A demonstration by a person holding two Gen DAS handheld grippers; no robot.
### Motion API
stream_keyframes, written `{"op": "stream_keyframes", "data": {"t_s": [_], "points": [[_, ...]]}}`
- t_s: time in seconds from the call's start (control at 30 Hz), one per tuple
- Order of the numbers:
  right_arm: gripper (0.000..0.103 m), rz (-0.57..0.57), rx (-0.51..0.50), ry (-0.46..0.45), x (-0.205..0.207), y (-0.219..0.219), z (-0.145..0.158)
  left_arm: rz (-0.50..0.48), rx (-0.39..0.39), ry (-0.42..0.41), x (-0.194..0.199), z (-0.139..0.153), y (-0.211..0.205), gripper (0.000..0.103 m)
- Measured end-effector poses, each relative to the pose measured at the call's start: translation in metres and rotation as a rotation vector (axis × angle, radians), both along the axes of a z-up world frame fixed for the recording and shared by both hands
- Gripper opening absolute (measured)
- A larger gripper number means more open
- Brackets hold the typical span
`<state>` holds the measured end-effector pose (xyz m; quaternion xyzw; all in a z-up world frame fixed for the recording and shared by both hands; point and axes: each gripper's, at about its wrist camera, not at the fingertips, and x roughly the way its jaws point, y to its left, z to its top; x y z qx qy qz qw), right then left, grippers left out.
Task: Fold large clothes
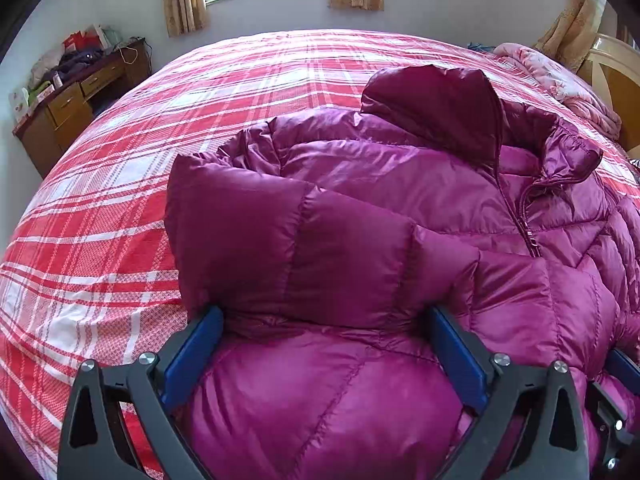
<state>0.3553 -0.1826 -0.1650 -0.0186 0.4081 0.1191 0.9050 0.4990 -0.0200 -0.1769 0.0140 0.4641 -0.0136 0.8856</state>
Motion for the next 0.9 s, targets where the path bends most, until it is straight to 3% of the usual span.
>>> {"op": "stream_keyframes", "data": {"t_s": [0.53,0.6,0.77,0.9], "points": [[0.047,-0.013,-0.066,-0.023,-0.004,0.008,-0.002,0.023,0.041,-0.007,-0.006,0.004,-0.004,0.102],[0.047,-0.013,-0.063,-0.022,-0.004,0.007,-0.002,0.039,0.057,-0.017,-0.017,0.012,-0.005,0.102],[0.047,-0.013,-0.048,-0.025,-0.007,0.007,0.000,-0.026,0.018,-0.089,-0.062,0.038,-0.014,0.102],[0.047,-0.013,-0.038,-0.024,-0.006,0.005,0.001,-0.085,0.053,-0.099,-0.081,0.034,-0.029,0.102]]}}
